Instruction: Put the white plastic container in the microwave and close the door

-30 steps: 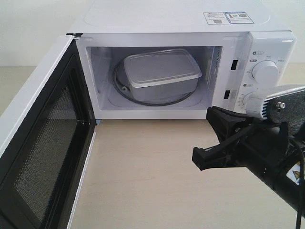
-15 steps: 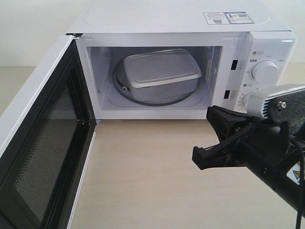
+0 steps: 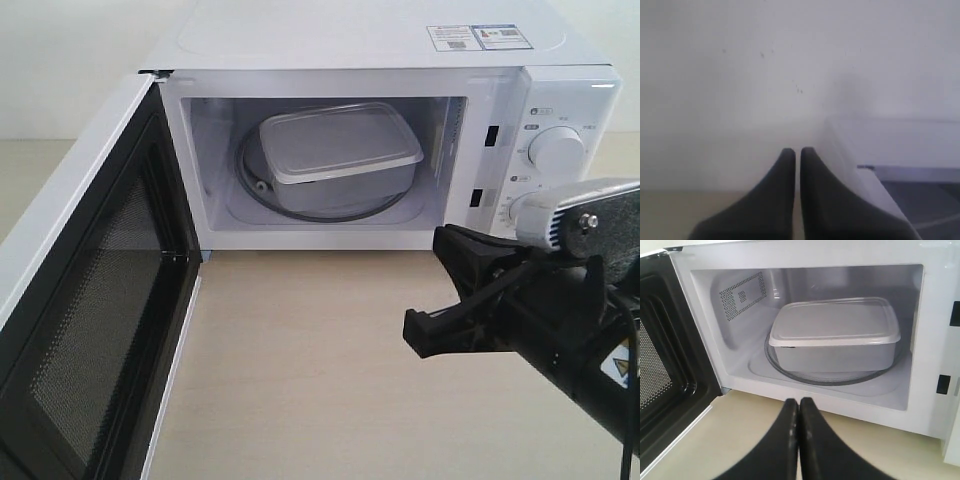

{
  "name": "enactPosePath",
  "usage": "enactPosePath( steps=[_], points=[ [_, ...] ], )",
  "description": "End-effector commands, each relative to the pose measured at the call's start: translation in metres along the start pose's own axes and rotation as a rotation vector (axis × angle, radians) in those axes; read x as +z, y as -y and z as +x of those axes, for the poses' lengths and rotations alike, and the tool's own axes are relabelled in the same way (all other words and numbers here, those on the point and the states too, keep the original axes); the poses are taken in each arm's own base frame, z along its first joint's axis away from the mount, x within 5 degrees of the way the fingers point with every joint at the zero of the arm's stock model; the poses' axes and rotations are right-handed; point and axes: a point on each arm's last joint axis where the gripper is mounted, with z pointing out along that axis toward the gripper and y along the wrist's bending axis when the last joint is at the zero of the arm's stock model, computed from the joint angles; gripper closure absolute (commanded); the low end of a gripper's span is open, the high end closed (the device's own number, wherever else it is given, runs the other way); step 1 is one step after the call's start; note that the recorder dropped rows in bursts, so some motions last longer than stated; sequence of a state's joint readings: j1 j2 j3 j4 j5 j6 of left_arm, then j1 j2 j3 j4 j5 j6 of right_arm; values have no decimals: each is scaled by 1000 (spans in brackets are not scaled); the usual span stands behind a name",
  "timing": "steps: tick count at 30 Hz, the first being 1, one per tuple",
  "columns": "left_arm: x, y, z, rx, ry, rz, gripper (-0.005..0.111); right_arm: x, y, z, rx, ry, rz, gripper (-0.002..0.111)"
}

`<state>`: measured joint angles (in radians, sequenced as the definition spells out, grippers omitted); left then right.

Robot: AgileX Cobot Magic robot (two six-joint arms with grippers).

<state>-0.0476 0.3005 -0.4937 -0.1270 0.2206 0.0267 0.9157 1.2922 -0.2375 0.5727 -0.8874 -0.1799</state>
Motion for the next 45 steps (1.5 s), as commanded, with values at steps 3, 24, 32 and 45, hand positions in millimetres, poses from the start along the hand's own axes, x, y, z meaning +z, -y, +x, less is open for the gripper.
enactPosePath(
  steps=[3, 24, 32, 45],
  points=[
    [22, 7, -23, 94, -383, 49, 102, -2, 1, 1, 6, -13, 3, 109],
    [82, 38, 31, -107, -1182, 480, 102, -4, 12, 1, 55, -29, 122, 109],
    [105, 43, 44, -167, -1199, 568, 102, -37, 16, -43, 79, 167, 51, 109],
    [163, 59, 66, -382, -978, 766, 102, -75, -21, -91, -107, 23, -384, 109]
  ],
)
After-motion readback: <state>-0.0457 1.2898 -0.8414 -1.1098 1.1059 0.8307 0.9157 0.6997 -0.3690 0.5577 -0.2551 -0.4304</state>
